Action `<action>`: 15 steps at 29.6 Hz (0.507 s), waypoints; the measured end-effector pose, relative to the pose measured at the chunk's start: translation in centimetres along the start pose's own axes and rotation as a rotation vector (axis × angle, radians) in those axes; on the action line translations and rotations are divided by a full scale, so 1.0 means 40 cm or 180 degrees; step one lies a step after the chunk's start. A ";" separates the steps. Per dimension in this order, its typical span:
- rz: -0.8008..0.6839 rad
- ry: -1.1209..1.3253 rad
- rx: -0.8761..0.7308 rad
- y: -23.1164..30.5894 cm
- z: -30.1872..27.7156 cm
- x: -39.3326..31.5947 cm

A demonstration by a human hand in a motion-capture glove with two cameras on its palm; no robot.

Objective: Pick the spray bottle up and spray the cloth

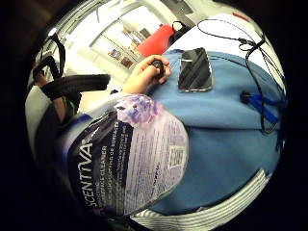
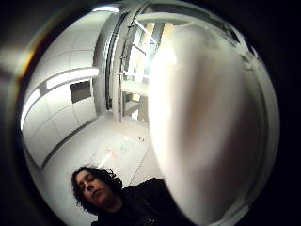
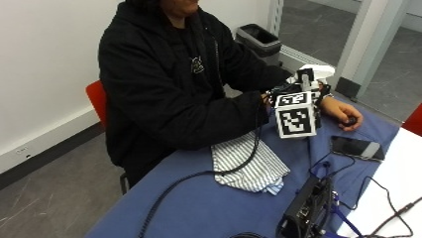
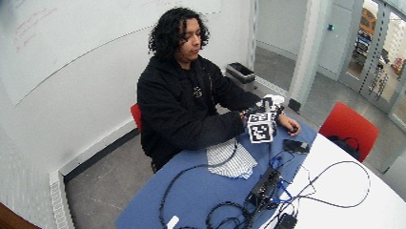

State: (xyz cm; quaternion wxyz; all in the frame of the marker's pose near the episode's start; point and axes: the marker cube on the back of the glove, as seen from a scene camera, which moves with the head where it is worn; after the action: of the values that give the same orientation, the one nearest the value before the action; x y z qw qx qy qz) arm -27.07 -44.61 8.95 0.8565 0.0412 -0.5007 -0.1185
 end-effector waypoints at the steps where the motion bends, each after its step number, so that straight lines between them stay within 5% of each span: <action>1: -0.0006 -0.0014 0.0014 0.000 0.000 0.002; 15: -0.0074 0.0039 0.0198 0.003 -0.002 0.014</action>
State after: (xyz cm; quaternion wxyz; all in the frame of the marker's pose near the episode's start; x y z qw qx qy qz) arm -26.69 -44.63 9.42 0.8564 0.0743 -0.4984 -0.1126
